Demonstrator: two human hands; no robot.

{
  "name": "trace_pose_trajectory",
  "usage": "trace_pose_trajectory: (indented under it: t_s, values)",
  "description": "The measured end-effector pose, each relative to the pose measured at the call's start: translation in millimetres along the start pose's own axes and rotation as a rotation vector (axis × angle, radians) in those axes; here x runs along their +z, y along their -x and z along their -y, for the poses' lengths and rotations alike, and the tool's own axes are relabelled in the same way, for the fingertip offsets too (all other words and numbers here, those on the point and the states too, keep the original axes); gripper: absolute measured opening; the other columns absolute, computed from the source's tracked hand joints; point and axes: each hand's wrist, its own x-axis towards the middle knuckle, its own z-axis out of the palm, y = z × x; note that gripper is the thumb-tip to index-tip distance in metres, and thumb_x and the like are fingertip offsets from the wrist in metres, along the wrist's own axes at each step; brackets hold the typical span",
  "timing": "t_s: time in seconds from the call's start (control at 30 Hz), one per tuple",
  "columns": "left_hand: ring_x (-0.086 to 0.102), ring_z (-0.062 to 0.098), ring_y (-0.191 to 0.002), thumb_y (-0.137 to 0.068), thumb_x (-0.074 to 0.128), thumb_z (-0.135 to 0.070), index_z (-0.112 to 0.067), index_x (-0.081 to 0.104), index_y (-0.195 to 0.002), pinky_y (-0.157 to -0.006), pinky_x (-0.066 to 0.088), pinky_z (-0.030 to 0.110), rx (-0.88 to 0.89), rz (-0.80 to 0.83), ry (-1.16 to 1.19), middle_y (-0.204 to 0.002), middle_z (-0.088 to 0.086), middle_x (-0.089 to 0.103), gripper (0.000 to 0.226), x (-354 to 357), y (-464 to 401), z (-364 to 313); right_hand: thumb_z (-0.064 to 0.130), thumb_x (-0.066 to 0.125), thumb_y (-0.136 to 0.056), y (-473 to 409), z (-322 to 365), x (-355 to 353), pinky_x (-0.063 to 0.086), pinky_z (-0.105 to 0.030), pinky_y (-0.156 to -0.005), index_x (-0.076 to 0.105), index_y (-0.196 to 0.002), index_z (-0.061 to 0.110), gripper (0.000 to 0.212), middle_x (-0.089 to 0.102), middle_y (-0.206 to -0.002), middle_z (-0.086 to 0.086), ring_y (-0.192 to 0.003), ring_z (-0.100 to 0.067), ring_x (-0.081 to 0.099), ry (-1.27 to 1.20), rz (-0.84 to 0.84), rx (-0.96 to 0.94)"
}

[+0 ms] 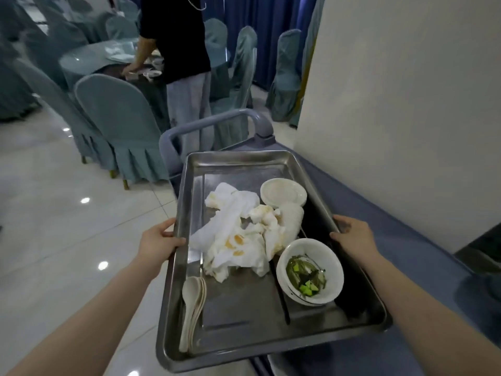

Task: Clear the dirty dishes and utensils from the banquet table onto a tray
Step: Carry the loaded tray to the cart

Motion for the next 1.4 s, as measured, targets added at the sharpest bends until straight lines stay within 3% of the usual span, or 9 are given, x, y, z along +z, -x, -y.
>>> trace_pose_trajectory:
  t_s: [0.17, 0.27, 0.47, 0.6, 0.7, 0.87, 1.13, 1.27, 1.4]
  values:
    - [0.070, 0.019, -0.068, -0.079, 0.070, 0.005, -0.021, 0.048, -0.139, -0.049, 0.052, 0.023, -0.008, -0.067, -0.030, -0.083, 0.001, 0.070, 0.069, 35.1, 17.4, -2.2, 0.020, 0.077, -0.075, -33.6, -19.7, -10.4, 0.046, -0.030, -0.088, 0.067, -0.120, 0.015, 0.046, 0.069, -0.115, -0.009, -0.105, -0.026, 0.064, 0.020, 0.040, 0.051]
    - [0.070, 0.024, -0.070, -0.078, 0.069, 0.004, -0.022, 0.047, -0.137, -0.062, 0.059, 0.037, 0.010, -0.100, -0.075, -0.083, 0.004, 0.070, 0.068, 53.3, 25.6, -6.9, 0.018, 0.067, -0.079, -46.7, -29.8, -17.7, 0.045, -0.026, -0.089, 0.074, -0.107, 0.015, 0.029, 0.070, -0.114, -0.007, -0.106, -0.026, 0.063, -0.077, -0.010, 0.157]
    - [0.068, 0.026, -0.072, -0.080, 0.071, -0.002, -0.018, 0.045, -0.136, -0.059, 0.059, 0.037, -0.005, -0.067, -0.113, -0.086, 0.006, 0.067, 0.064, 91.5, 45.3, -13.1, 0.011, 0.061, -0.076, -65.4, -39.1, -45.1, 0.051, -0.029, -0.068, 0.074, -0.102, 0.013, 0.030, 0.071, -0.084, -0.005, -0.070, -0.020, 0.062, -0.264, 0.012, 0.201]
    - [0.067, 0.033, -0.084, -0.079, 0.073, -0.003, -0.016, 0.040, -0.140, -0.075, 0.059, 0.050, -0.003, -0.053, -0.127, -0.103, 0.011, 0.063, 0.071, 112.2, 53.5, -9.2, 0.013, 0.056, -0.074, -60.7, -28.4, -65.8, 0.056, -0.032, -0.075, 0.077, -0.089, 0.033, 0.033, 0.076, -0.083, 0.004, -0.077, -0.014, 0.071, -0.275, 0.226, 0.086]
    - [0.065, 0.033, -0.084, -0.076, 0.076, -0.007, -0.016, 0.043, -0.135, -0.075, 0.058, 0.050, -0.008, -0.068, -0.141, -0.100, 0.007, 0.060, 0.068, 124.6, 60.2, -4.9, 0.011, 0.051, -0.087, -53.4, -23.4, -67.3, 0.048, -0.042, -0.100, 0.070, -0.114, 0.021, 0.035, 0.069, -0.118, -0.004, -0.110, -0.024, 0.062, -0.233, 0.218, 0.036]
    - [0.057, 0.026, -0.069, -0.078, 0.071, -0.005, -0.016, 0.042, -0.130, -0.059, 0.054, 0.040, -0.108, 0.038, -0.044, -0.101, 0.015, 0.061, 0.060, 148.6, 74.4, 4.0, 0.003, 0.042, -0.096, -32.8, -18.2, -73.6, 0.034, -0.022, -0.096, 0.062, -0.126, 0.013, 0.038, 0.060, -0.129, -0.001, -0.122, -0.016, 0.051, -0.224, 0.189, -0.039]
    - [0.063, 0.027, -0.090, -0.084, 0.060, -0.011, -0.014, 0.046, -0.128, -0.059, 0.058, 0.033, -0.180, 0.206, 0.079, -0.108, 0.011, 0.063, 0.046, 174.0, 94.8, 2.4, 0.009, 0.055, -0.087, -2.6, -18.8, -70.6, 0.043, -0.008, -0.066, 0.067, -0.120, 0.018, 0.036, 0.068, -0.099, 0.012, -0.073, 0.007, 0.059, -0.213, 0.222, -0.060]
    - [0.067, 0.034, -0.091, -0.084, 0.052, -0.001, -0.007, 0.050, -0.123, -0.069, 0.061, 0.037, -0.254, 0.289, 0.089, -0.111, 0.018, 0.063, 0.040, 172.0, 103.5, 3.5, 0.009, 0.047, -0.092, 11.1, -14.1, -66.1, 0.038, -0.025, -0.099, 0.062, -0.128, 0.018, 0.040, 0.058, -0.133, 0.002, -0.120, -0.014, 0.053, -0.085, 0.215, -0.089]
    - [0.067, 0.030, -0.089, -0.088, 0.055, -0.005, -0.005, 0.058, -0.116, -0.064, 0.059, 0.032, -0.260, 0.404, 0.065, -0.109, 0.017, 0.065, 0.028, 164.4, 107.3, 2.2, 0.011, 0.048, -0.091, 21.3, -3.5, -57.4, 0.039, -0.027, -0.100, 0.062, -0.127, 0.019, 0.039, 0.058, -0.135, 0.000, -0.123, -0.018, 0.053, -0.038, 0.178, -0.086]
